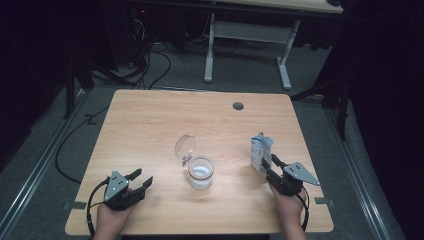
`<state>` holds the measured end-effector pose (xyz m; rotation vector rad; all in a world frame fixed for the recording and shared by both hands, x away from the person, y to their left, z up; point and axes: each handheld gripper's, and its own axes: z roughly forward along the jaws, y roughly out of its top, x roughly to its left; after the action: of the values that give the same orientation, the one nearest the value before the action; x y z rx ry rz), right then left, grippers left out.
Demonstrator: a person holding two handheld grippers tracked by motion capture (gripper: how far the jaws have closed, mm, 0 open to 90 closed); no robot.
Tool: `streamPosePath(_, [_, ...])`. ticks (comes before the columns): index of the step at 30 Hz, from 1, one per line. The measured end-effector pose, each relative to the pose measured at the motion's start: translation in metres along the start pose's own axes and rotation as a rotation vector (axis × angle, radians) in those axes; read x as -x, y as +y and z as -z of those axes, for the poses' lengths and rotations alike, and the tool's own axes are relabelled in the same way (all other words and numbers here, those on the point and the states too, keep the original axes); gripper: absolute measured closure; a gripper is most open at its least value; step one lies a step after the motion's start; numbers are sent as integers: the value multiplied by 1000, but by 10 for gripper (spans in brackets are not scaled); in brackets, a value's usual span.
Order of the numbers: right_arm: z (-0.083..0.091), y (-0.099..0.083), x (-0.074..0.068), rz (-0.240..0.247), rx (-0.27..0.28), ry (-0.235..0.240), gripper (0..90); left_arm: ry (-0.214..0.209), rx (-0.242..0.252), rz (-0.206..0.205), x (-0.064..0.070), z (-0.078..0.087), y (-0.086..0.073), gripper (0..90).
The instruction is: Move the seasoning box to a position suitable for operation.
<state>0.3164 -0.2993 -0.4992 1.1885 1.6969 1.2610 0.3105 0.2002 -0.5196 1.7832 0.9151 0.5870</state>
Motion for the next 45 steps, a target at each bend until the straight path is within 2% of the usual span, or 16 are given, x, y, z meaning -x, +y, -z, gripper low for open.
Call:
streamPosePath(4, [2,0,1,-8,-5,-2,527,-1,-1,-1,0,0,0,477])
streamPosePath(10, [7,0,0,11,-28,-12,480,-11,-14,-1,1,-1,0,477])
streamPosePath(21, [22,-1,-4,28,-41,-30,457,-16,-23,-4,2,-3,0,492])
streamPosePath(30, [36,-4,-7,25,-56,-39,481,-28,-31,-12,4,-5,0,504])
streamPosePath(37, [41,-8,-13,31,-82,-45,540,-29,-25,-17,6,-5,-1,509])
streamPosePath(45, [42,-8,-23,45,-85,-21,601,-15,-16,-15,5,-5,-2,537])
